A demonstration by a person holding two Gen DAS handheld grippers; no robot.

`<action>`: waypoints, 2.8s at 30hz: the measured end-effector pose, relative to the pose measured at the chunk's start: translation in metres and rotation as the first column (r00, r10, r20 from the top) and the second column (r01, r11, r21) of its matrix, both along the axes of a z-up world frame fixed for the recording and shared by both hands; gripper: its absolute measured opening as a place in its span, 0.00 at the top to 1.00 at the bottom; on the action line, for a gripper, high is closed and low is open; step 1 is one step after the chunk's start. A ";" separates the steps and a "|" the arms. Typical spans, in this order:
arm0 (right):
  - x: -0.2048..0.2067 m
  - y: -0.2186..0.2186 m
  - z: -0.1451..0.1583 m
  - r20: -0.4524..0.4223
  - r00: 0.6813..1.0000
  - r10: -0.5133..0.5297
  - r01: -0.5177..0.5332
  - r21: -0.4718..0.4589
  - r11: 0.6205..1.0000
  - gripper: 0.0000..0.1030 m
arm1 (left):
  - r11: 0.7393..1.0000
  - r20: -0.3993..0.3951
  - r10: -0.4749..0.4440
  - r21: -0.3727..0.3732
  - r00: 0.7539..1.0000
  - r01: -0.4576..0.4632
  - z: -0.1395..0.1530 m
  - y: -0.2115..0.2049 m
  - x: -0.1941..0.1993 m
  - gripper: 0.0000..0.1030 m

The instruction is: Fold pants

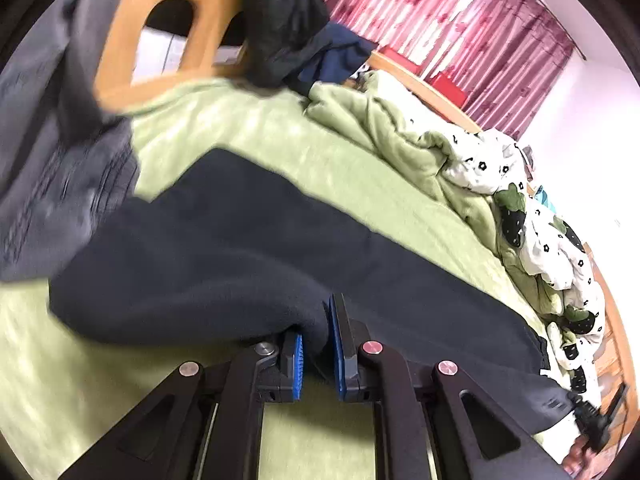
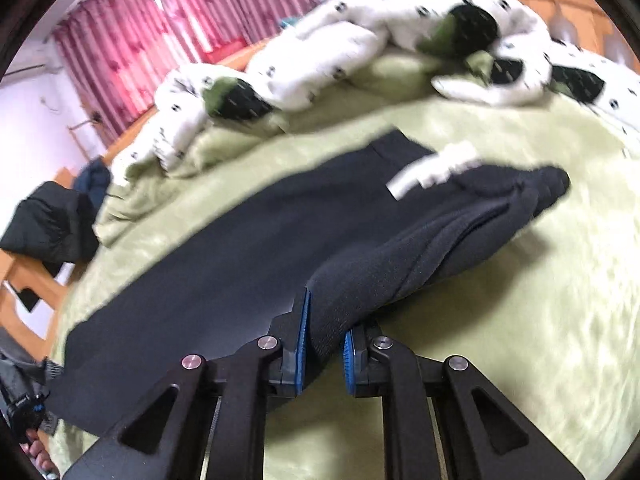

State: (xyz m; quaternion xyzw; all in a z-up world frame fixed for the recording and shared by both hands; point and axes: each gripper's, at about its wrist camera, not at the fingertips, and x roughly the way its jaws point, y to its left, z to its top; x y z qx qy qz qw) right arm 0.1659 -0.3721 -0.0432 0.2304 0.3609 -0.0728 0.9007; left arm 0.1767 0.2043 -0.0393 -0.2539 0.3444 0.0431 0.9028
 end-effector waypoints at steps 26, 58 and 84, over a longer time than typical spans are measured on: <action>0.151 0.048 -0.037 -0.071 0.989 0.129 -0.142 -0.228 0.963 0.52 | 0.965 -0.081 -0.057 0.250 0.995 0.076 -0.043 -0.065 0.121 0.27; 0.077 -0.028 -0.093 -0.133 0.990 -0.038 0.048 0.071 0.996 0.48 | 0.990 -0.150 0.069 -0.113 0.986 -0.086 -0.107 -0.019 0.059 0.31; -0.108 -0.120 0.003 -0.054 0.995 -0.088 0.087 -0.014 0.996 0.90 | 0.965 -0.197 -0.198 0.133 0.960 0.226 -0.030 -0.121 -0.102 0.89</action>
